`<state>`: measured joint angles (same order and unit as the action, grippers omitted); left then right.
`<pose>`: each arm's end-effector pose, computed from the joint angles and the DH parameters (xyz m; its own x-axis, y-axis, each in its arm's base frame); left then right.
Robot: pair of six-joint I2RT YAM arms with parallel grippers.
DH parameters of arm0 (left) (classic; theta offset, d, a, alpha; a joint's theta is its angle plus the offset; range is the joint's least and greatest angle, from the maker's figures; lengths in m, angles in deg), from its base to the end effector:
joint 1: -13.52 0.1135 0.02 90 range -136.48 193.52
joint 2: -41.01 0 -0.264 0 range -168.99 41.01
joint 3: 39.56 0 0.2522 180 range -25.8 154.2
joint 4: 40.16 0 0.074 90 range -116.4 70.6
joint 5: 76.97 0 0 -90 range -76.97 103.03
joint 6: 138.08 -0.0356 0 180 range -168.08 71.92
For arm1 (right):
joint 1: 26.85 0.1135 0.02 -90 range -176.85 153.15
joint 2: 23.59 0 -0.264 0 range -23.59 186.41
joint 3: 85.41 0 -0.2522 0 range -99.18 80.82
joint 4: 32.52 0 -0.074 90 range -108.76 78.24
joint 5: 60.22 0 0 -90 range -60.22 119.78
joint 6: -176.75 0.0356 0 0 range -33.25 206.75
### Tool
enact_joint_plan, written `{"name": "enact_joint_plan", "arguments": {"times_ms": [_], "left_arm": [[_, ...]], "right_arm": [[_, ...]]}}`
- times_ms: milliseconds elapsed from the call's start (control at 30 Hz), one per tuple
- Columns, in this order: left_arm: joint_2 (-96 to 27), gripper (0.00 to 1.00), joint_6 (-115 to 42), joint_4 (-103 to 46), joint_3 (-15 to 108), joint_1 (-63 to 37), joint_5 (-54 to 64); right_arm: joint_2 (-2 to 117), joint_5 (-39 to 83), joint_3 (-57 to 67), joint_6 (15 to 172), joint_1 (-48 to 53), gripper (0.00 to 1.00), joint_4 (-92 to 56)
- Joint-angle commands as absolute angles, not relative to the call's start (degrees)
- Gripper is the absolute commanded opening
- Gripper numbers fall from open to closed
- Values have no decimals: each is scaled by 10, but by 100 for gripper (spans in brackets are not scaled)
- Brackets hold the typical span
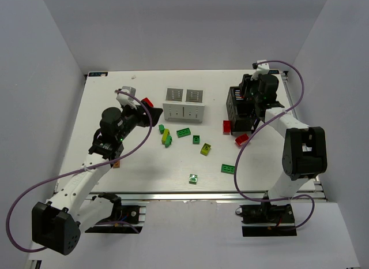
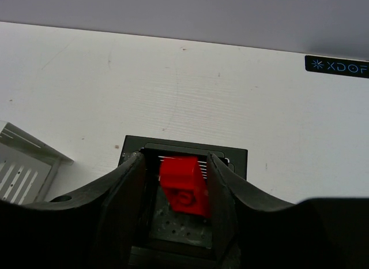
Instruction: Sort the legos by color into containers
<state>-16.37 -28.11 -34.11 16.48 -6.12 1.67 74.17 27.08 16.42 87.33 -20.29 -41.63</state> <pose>0.2216 -0.0865 0.3160 -0.2892 -0.2523 -0.9234 0.4412 0.8209 -0.3625 0.3982 0.0475 0.2706 -0.1823 -0.0108 -0.9832 -0.1583 0.9872 0.0185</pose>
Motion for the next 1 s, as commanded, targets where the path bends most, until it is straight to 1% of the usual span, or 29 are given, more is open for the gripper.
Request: {"name": "enact_joint_plan", "arguments": {"times_ms": [0,200,267,300,333,367,400,467,500,533,567,600,633,667,700,733,767,833,867,900,933,967], "left_arm": [[-153,83,-287,-338,187,-65,16],[-154,83,-287,-339,187,-66,13],[-153,83,-287,-339,187,-67,12],[-153,83,-287,-339,187,-67,10],[-153,83,-287,-340,187,-67,8],[-152,83,-288,-340,187,-68,5],[-151,81,-287,-342,186,-69,4],[-151,77,-288,-346,185,-70,-9],[-151,75,-289,-349,185,-70,-14],[-151,69,-288,-351,184,-70,-18],[-152,65,-288,-354,184,-72,-27],[-152,63,-288,-357,183,-72,-29],[-153,60,-288,-358,183,-72,-31],[-154,59,-288,-358,183,-73,-34],[-155,59,-288,-359,183,-74,-34],[-155,59,-288,-359,183,-74,-35],[-157,59,-288,-358,182,-76,-34],[-158,59,-290,-355,182,-77,-29],[-162,59,-291,-353,184,-78,-24],[-169,60,-292,-341,188,-79,-6],[-174,60,-293,-334,193,-79,6],[-180,60,-293,-325,196,-79,21]], "right_arm": [[736,280,140,870,-209,53,-439],[731,273,141,871,-214,54,-436],[727,264,139,869,-215,56,-432],[724,237,136,830,-215,71,-417],[720,218,130,811,-216,82,-400],[715,186,118,790,-218,89,-379],[700,87,115,727,-221,89,-332],[657,-20,136,669,-230,90,-306],[639,-126,152,645,-232,89,-304],[621,-172,167,579,-232,89,-291],[591,-216,180,548,-232,89,-276],[576,-286,196,515,-232,89,-258],[564,-324,202,438,-232,89,-211],[542,-357,207,385,-232,89,-172],[532,-390,210,330,-227,88,-130],[526,-398,208,278,-226,87,-87],[518,-398,202,219,-223,86,-13],[516,-359,168,206,-201,78,47],[512,-340,157,200,-190,74,103],[506,-318,151,229,-176,67,113],[485,-258,157,267,-141,55,109],[471,-225,168,311,-126,50,95]]}}
